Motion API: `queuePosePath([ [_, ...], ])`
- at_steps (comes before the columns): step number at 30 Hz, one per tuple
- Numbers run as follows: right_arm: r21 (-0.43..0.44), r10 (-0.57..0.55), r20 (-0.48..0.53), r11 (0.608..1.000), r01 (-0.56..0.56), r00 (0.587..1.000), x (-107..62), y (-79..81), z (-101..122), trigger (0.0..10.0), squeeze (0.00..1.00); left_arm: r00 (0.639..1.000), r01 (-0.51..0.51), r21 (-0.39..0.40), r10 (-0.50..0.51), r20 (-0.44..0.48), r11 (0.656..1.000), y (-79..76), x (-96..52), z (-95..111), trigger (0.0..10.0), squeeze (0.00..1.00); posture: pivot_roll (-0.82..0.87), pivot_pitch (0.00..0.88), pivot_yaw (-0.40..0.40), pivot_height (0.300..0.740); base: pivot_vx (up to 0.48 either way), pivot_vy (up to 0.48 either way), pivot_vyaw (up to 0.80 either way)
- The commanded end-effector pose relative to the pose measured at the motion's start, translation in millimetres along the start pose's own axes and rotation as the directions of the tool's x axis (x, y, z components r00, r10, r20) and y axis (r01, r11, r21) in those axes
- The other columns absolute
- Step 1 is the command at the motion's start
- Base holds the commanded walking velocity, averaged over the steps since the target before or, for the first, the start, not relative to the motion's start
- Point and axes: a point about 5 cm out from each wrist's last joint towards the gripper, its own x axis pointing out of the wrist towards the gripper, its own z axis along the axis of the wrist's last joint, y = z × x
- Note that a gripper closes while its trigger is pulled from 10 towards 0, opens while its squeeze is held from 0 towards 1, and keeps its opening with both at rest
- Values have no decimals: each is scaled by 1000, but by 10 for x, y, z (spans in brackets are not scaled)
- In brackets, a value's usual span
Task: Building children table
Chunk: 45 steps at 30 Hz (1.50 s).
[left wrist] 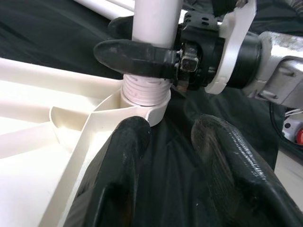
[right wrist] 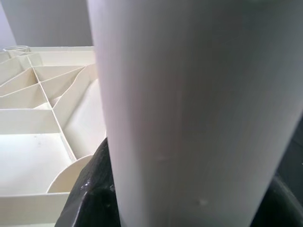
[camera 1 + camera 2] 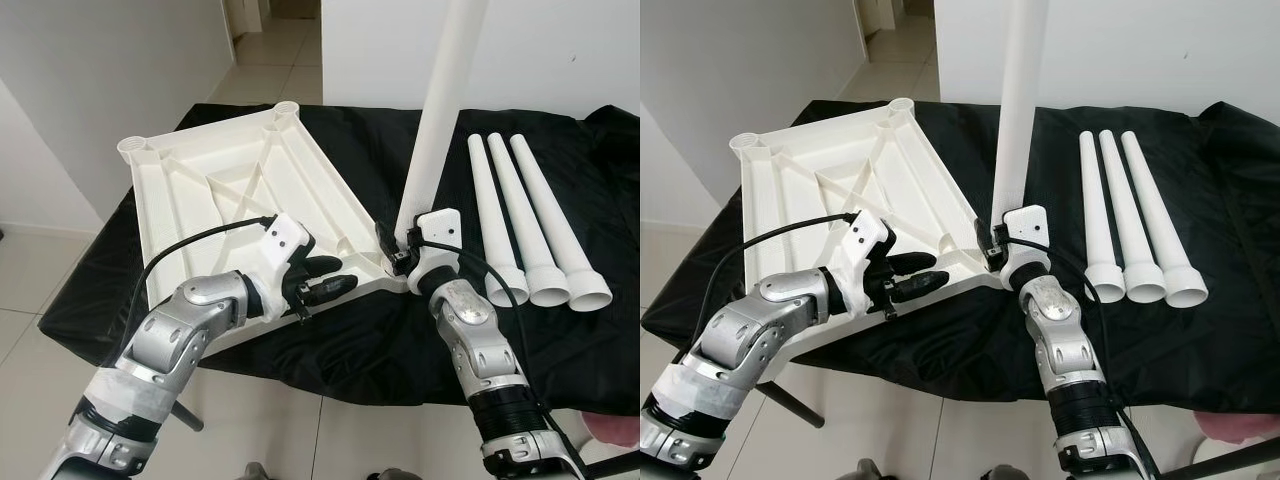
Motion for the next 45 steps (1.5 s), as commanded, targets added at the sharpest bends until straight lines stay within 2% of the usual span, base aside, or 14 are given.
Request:
queuePosePath([
  [1, 5, 20, -88, 1000, -20, 996, -40, 39, -199, 10000, 0, 996, 83, 3, -83, -18, 997, -51, -20, 6, 10000, 0, -30, 33, 64, 740, 0, 0, 0],
  [5, -38, 60, -90, 997, -63, 994, -67, 43, -231, 10000, 0, 996, 86, -1, -86, -19, 996, -58, -29, 9, 10000, 0, -26, 31, 65, 740, 0, 0, 0],
  [6, -95, 112, -107, 988, -122, 988, -127, 45, -288, 10000, 0, 996, 89, -5, -89, -20, 996, -62, -36, 10, 10000, 0, -26, 31, 67, 740, 0, 0, 0],
  [7, -108, 125, -113, 985, -137, 986, -147, 42, -308, 10000, 0, 996, 90, -7, -90, -19, 996, -63, -37, 10, 10000, 0, -26, 31, 67, 740, 0, 0, 0],
  [13, -124, 119, -140, 983, -137, 983, -170, -16, -374, 10000, 0, 996, 91, -9, -91, -20, 996, -61, -39, 14, 10000, 0, -27, 35, 71, 740, 0, 0, 0],
  [15, -46, 115, -156, 991, -124, 981, -147, -22, -394, 10000, 0, 995, 92, -11, -92, -24, 996, -58, -38, 11, 10000, 0, -28, 39, 73, 740, 0, 0, 0],
  [19, 22, 100, -175, 995, -98, 979, -104, -13, -405, 10000, 0, 996, 89, -9, -90, -26, 996, -57, -39, 15, 10000, 0, -27, 41, 73, 740, 0, 0, 0],
  [22, 39, 99, -181, 995, -93, 979, -91, -9, -416, 10000, 0, 996, 87, -7, -87, -27, 996, -56, -41, 17, 10000, 0, -27, 41, 73, 740, 0, 0, 0],
  [23, 98, 98, -187, 992, -81, 978, -54, 5, -392, 10000, 0, 996, 86, -9, -86, -26, 996, -54, -43, 18, 10000, 0, -26, 42, 70, 740, 0, 0, 0],
  [30, 142, 68, -227, 989, -36, 972, -26, -12, -425, 10000, 0, 997, 79, -12, -79, -25, 997, -45, -48, 20, 10000, 0, -22, 43, 66, 740, 0, 0, 0],
  [35, 99, 51, -239, 995, -28, 970, -39, -28, -450, 10000, 0, 997, 73, -11, -73, -23, 997, -41, -52, 22, 10000, 0, -23, 45, 64, 740, 0, 0, 0],
  [38, -13, 26, -191, 999, -29, 981, -105, -45, -468, 10000, 0, 997, 68, -9, -68, -21, 998, -41, -51, 19, 10000, 0, -24, 46, 61, 740, 0, 0, 0],
  [41, -34, 23, -175, 999, -29, 984, -134, -44, -477, 10000, 0, 997, 68, -10, -68, -20, 998, -43, -50, 17, 10000, 0, -24, 47, 62, 740, 0, 0, 0],
  [45, -99, 74, -119, 991, -86, 990, -232, 60, -480, 10000, 0, 998, 63, -13, -63, -17, 998, -38, -49, 14, 10000, 0, -28, 49, 65, 740, 0, 0, 0],
])
